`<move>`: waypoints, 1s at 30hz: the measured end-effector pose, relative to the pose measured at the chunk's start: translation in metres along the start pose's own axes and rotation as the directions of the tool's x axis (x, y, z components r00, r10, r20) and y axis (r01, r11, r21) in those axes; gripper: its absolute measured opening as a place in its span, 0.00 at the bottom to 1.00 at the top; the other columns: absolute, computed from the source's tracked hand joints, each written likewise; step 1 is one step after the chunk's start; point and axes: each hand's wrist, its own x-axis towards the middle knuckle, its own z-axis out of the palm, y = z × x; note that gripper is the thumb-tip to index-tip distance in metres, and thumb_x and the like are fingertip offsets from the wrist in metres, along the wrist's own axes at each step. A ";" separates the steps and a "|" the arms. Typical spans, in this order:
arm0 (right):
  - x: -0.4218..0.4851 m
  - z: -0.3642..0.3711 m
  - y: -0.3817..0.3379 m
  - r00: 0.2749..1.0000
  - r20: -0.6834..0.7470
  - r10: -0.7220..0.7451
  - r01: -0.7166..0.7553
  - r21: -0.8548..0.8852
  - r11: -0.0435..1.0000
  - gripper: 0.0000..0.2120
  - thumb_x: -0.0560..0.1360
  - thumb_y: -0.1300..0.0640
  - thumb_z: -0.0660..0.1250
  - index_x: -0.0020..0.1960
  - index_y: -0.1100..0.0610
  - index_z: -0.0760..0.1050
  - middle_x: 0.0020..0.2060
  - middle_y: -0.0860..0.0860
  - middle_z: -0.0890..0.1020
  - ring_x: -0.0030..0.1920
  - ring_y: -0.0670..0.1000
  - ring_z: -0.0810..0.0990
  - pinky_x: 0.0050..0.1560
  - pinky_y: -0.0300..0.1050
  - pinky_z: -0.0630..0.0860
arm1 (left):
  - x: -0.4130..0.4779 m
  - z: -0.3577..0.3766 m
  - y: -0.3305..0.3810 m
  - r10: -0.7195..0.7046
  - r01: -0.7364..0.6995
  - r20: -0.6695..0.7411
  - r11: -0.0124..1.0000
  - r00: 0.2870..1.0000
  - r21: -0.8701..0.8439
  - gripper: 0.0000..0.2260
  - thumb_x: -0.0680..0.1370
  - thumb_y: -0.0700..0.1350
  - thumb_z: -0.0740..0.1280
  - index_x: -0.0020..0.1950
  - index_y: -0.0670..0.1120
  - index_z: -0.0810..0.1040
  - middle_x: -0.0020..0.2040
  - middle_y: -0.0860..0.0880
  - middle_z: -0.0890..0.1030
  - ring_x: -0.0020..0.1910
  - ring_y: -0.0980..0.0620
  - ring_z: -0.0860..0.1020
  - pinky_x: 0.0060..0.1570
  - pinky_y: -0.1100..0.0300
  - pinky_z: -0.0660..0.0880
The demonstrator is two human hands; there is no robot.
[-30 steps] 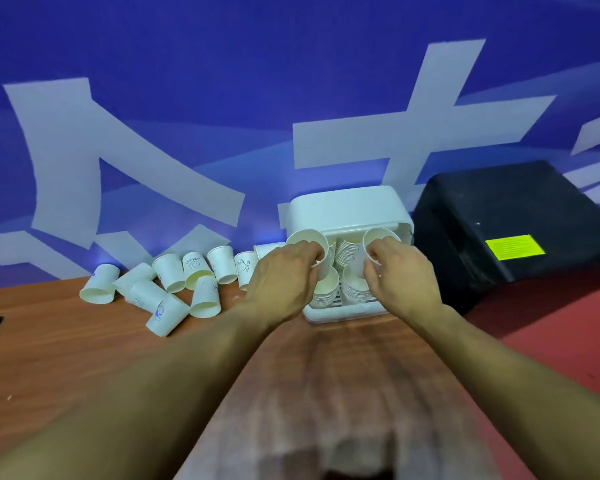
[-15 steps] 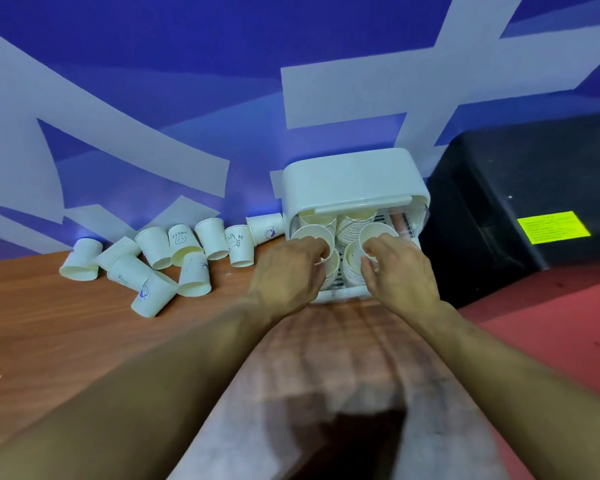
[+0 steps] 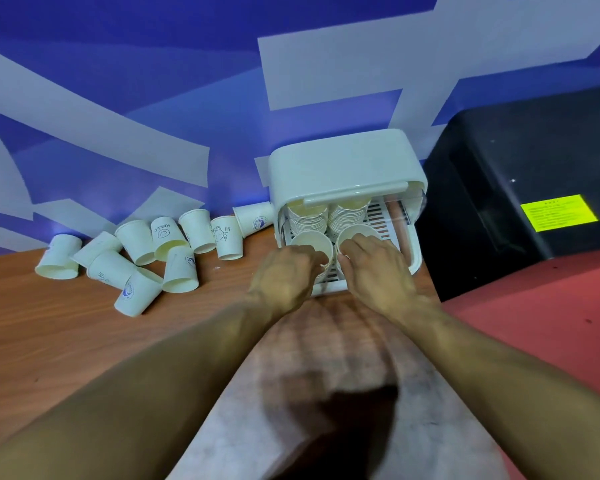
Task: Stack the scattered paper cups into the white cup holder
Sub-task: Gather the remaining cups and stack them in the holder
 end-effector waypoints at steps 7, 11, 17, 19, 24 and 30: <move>-0.002 0.013 0.003 1.000 0.006 0.007 -0.007 0.022 1.000 0.13 0.75 0.56 0.55 0.39 0.58 0.75 0.33 0.52 0.76 0.33 0.57 0.75 0.34 0.46 0.69 | 0.000 0.009 0.000 -0.032 0.032 0.010 0.999 0.999 -0.016 0.11 0.81 0.49 0.59 0.54 0.50 0.81 0.50 0.49 0.82 0.51 0.44 0.79 0.39 0.56 0.68; -0.001 0.016 0.002 1.000 0.015 0.017 -0.017 0.015 1.000 0.09 0.73 0.57 0.57 0.39 0.56 0.75 0.34 0.51 0.76 0.34 0.56 0.75 0.34 0.46 0.68 | 0.002 0.009 0.005 -0.050 0.050 0.001 0.998 0.999 -0.028 0.10 0.81 0.48 0.61 0.54 0.50 0.82 0.49 0.48 0.82 0.49 0.44 0.79 0.39 0.55 0.68; -0.001 0.017 0.000 0.998 0.038 0.054 -0.055 0.039 0.998 0.08 0.73 0.57 0.58 0.39 0.56 0.74 0.34 0.51 0.76 0.34 0.56 0.74 0.35 0.45 0.64 | 0.005 0.011 0.008 -0.075 0.075 0.036 0.997 0.997 -0.022 0.08 0.78 0.44 0.64 0.52 0.50 0.82 0.47 0.47 0.82 0.46 0.41 0.79 0.40 0.53 0.75; 0.001 0.016 0.000 0.996 0.059 0.073 -0.076 0.064 0.995 0.07 0.74 0.58 0.60 0.40 0.57 0.75 0.34 0.52 0.76 0.34 0.57 0.75 0.36 0.47 0.68 | 0.006 0.008 0.006 -0.072 0.073 0.053 0.997 0.996 -0.025 0.06 0.78 0.45 0.64 0.51 0.49 0.80 0.48 0.46 0.82 0.48 0.41 0.79 0.42 0.53 0.74; -0.002 -0.002 -0.011 0.994 -0.040 0.100 -0.094 0.133 0.987 0.04 0.72 0.60 0.69 0.44 0.59 0.76 0.39 0.53 0.77 0.40 0.56 0.76 0.41 0.47 0.72 | -0.010 -0.012 0.005 -0.092 0.087 -0.029 0.988 0.995 -0.131 0.14 0.77 0.49 0.67 0.63 0.49 0.78 0.56 0.48 0.81 0.55 0.46 0.79 0.52 0.52 0.76; 0.008 -0.027 -0.061 0.996 -0.080 0.037 -0.026 0.138 0.990 0.07 0.70 0.59 0.71 0.47 0.59 0.77 0.41 0.53 0.79 0.42 0.57 0.77 0.40 0.49 0.75 | -0.059 -0.042 -0.020 -0.220 0.206 -0.093 0.968 0.971 -0.142 0.12 0.76 0.52 0.66 0.59 0.54 0.78 0.54 0.52 0.82 0.53 0.48 0.79 0.48 0.54 0.77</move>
